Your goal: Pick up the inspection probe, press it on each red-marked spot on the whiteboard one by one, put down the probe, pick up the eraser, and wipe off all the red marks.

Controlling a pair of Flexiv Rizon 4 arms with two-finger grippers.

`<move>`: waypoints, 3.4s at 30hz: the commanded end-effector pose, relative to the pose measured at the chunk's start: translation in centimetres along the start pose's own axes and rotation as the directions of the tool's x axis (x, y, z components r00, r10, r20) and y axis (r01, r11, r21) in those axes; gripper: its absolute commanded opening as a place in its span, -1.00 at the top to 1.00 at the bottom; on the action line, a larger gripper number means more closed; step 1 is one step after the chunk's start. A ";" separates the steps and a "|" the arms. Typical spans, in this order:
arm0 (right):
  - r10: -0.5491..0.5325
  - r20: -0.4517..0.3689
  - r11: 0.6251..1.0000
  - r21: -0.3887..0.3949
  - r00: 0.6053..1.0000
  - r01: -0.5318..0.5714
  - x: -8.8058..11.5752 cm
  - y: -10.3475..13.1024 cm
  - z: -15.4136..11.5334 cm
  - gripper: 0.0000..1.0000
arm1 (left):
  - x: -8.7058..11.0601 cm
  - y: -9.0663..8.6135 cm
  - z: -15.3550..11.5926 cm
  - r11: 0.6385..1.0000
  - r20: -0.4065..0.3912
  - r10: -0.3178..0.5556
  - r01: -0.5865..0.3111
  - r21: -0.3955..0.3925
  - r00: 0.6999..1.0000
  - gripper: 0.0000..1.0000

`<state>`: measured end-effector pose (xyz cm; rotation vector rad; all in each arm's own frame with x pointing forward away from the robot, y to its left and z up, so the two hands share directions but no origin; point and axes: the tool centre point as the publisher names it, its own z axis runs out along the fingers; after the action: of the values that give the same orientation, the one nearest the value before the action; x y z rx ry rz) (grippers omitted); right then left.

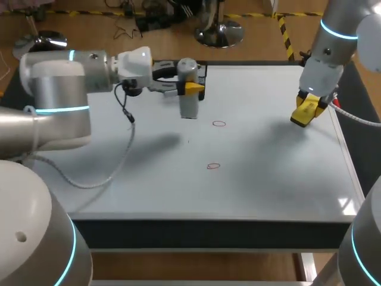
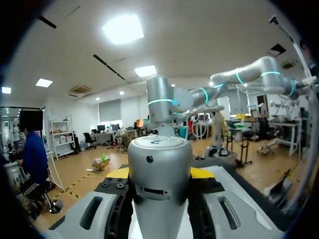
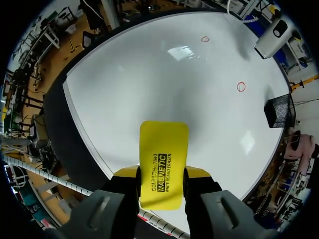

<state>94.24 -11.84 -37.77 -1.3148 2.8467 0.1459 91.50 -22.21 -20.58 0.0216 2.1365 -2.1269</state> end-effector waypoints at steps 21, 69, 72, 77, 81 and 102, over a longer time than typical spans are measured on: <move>-0.002 -0.004 1.000 0.002 1.000 0.002 0.0 0.0 -0.1 1.00 | -0.7 4.2 7.1 0.999 -0.139 -0.025 0.029 0.027 0.990 1.00; -0.002 -0.004 1.000 0.002 1.000 0.002 0.0 0.0 -0.1 1.00 | -2.3 7.4 8.7 0.996 -0.109 -0.087 0.087 -0.006 0.990 1.00; -0.002 -0.004 1.000 0.002 1.000 0.002 0.0 0.0 -0.1 1.00 | -2.4 7.4 8.7 0.996 -0.110 -0.087 0.087 -0.007 0.990 1.00; -0.002 -0.004 1.000 0.002 1.000 0.002 0.0 0.0 -0.1 1.00 | -2.5 7.0 8.7 0.996 -0.109 -0.086 0.086 -0.010 0.990 1.00; -0.002 -0.004 1.000 0.002 1.000 0.002 0.0 0.0 -0.1 1.00 | -3.1 6.1 8.8 0.995 -0.101 -0.103 0.102 -0.011 0.990 1.00; -0.002 -0.004 1.000 0.002 1.000 0.002 0.0 0.0 -0.1 1.00 | -10.1 -3.3 10.5 1.000 -0.129 0.007 -0.008 -0.005 0.992 1.00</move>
<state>94.24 -11.82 -37.75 -1.3152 2.8473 0.1452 100.69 -31.39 -17.32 0.1374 2.1734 -2.1732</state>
